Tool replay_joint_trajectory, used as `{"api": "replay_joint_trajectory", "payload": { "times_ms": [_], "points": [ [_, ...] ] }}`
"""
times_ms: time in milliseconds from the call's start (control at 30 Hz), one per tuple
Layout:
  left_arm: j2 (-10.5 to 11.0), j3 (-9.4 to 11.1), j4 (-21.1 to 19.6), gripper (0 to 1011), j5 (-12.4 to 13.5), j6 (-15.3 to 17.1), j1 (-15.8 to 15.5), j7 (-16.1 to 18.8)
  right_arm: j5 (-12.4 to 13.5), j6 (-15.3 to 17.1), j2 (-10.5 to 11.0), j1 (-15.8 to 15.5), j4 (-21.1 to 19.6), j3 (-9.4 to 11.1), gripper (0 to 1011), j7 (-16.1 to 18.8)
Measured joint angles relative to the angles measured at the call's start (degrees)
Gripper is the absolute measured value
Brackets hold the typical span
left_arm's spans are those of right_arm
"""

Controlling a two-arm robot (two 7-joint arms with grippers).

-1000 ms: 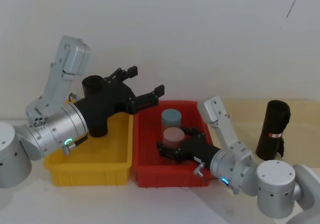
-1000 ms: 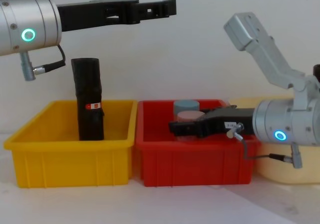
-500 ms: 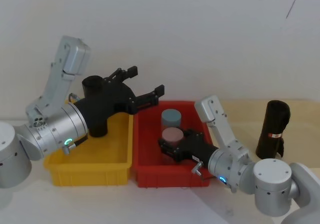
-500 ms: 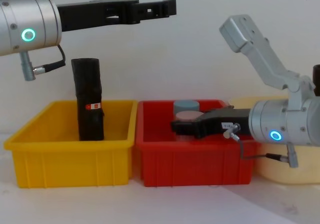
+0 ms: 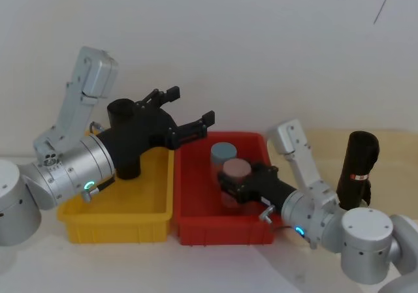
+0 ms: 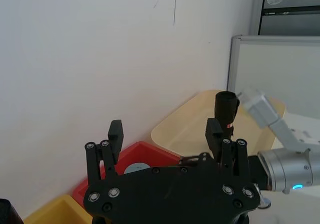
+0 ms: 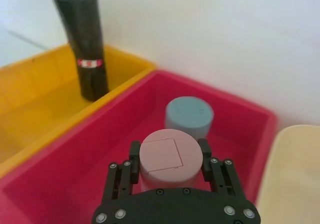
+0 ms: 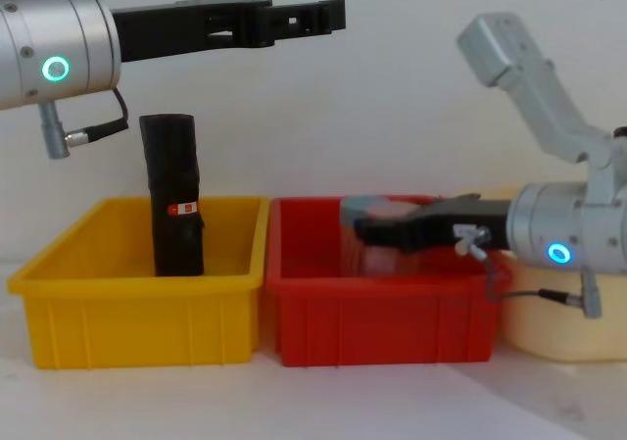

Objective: Pick up the garbage bag with the one hand and transfer it to the other hand.

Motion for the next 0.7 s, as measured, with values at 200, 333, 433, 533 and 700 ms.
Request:
{"api": "replay_joint_trajectory", "payload": {
  "times_ms": [200,333,433,533,700],
  "points": [
    [0.0,0.0,0.0,1002,0.0,0.0,0.0,0.0,0.6,-0.1,0.3,-1.2,-2.7,2.6,669,-2.3],
    [0.0,0.0,0.0,1002,0.0,0.0,0.0,0.0,1.0,-0.6,0.4,-1.7,-4.4,4.6,669,-3.7],
    [0.0,0.0,0.0,1002,0.0,0.0,0.0,0.0,1.4,-1.1,0.4,-1.8,-5.5,6.1,669,-4.6],
    [0.0,0.0,0.0,1002,0.0,0.0,0.0,0.0,1.9,-1.5,0.3,-1.8,-6.6,7.6,669,-5.5],
    [0.0,0.0,0.0,1002,0.0,0.0,0.0,0.0,2.7,-1.9,0.2,-1.8,-7.7,9.6,669,-6.3]
  ]
}}
